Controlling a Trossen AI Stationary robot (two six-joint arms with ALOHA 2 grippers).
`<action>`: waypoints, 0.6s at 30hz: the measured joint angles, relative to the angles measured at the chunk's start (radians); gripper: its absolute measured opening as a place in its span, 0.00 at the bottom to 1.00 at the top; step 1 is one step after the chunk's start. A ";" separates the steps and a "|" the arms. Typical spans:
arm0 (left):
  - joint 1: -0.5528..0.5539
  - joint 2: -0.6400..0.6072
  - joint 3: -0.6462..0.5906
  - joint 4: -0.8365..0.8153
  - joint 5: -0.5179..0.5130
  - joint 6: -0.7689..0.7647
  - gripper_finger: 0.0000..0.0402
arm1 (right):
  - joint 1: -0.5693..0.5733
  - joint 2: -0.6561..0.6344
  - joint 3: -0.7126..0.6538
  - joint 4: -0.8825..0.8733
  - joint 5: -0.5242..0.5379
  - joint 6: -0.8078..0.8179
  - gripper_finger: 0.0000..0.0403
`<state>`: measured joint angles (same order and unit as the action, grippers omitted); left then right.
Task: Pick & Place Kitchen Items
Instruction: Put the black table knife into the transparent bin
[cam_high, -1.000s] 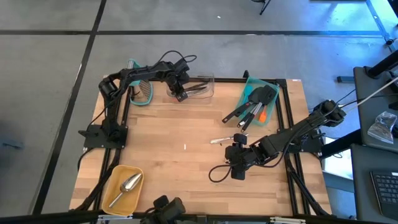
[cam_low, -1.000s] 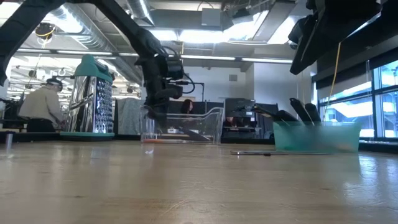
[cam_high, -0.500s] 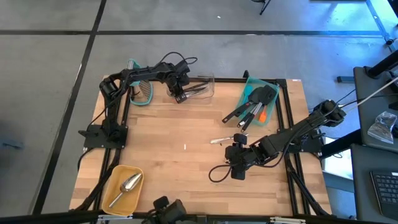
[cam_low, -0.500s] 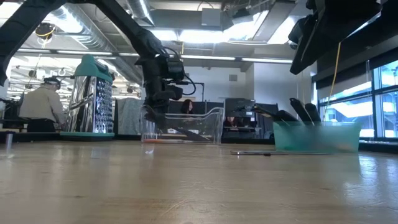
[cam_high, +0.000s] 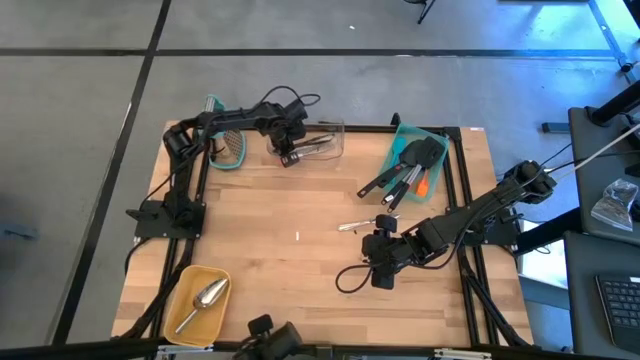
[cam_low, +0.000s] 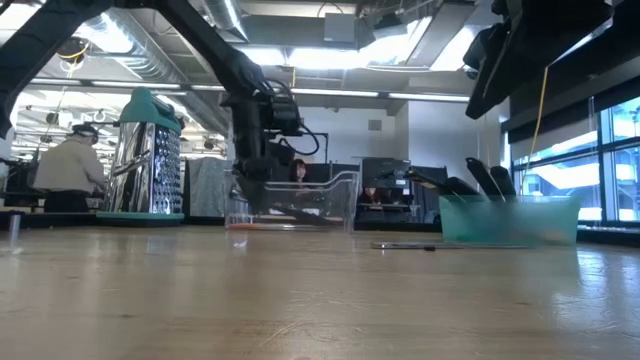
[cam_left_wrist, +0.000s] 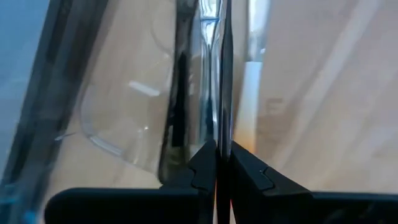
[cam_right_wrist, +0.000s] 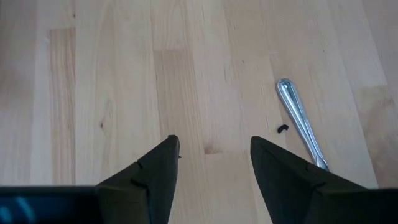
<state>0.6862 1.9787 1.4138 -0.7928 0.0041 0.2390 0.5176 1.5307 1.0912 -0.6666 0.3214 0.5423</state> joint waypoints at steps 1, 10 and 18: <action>0.000 0.007 0.001 0.000 -0.012 0.002 0.06 | 0.000 0.000 0.000 0.001 0.000 0.000 0.50; -0.011 0.030 -0.006 -0.021 0.022 0.016 0.10 | 0.000 0.000 0.000 0.001 0.018 0.000 0.50; -0.007 0.030 -0.005 -0.021 0.030 0.016 0.16 | 0.000 0.000 0.000 0.001 0.021 0.000 0.50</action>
<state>0.6788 2.0089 1.4086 -0.8138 0.0339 0.2554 0.5175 1.5307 1.0908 -0.6655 0.3428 0.5419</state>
